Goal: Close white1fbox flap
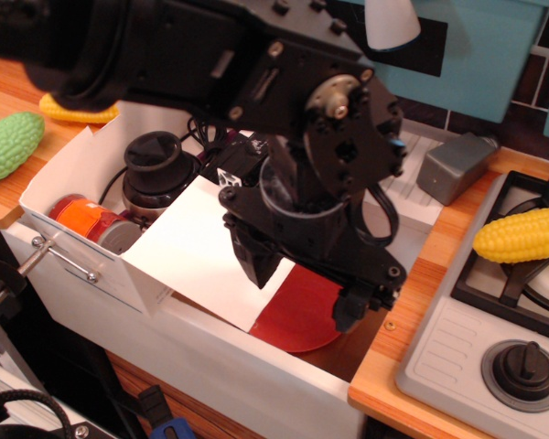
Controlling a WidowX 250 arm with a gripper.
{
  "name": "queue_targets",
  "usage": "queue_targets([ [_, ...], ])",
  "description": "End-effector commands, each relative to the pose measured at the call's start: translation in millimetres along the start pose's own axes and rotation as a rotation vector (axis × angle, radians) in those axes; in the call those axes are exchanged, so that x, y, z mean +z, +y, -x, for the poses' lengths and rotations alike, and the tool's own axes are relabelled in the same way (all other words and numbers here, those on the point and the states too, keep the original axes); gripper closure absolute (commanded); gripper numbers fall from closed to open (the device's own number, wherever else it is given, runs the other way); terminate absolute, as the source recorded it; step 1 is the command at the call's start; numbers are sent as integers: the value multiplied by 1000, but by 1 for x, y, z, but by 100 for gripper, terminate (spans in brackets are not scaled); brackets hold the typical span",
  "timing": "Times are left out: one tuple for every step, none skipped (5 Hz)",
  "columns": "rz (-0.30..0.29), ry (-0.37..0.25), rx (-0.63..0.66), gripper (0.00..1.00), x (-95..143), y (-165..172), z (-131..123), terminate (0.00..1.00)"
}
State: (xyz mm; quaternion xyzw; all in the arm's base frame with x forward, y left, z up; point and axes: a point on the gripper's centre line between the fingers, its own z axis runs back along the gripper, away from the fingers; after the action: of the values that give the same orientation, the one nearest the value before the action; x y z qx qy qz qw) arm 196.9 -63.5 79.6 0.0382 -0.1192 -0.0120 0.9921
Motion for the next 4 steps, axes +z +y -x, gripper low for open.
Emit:
queue_targets([
  [0, 0, 0, 0, 0, 0, 0, 0],
  [-31, -2, 26, 0, -2, -18, -2, 0],
  [-23, -3, 35, 0, -4, -23, -2, 0],
  [-3, -5, 39, 0, -15, -28, -2, 0],
])
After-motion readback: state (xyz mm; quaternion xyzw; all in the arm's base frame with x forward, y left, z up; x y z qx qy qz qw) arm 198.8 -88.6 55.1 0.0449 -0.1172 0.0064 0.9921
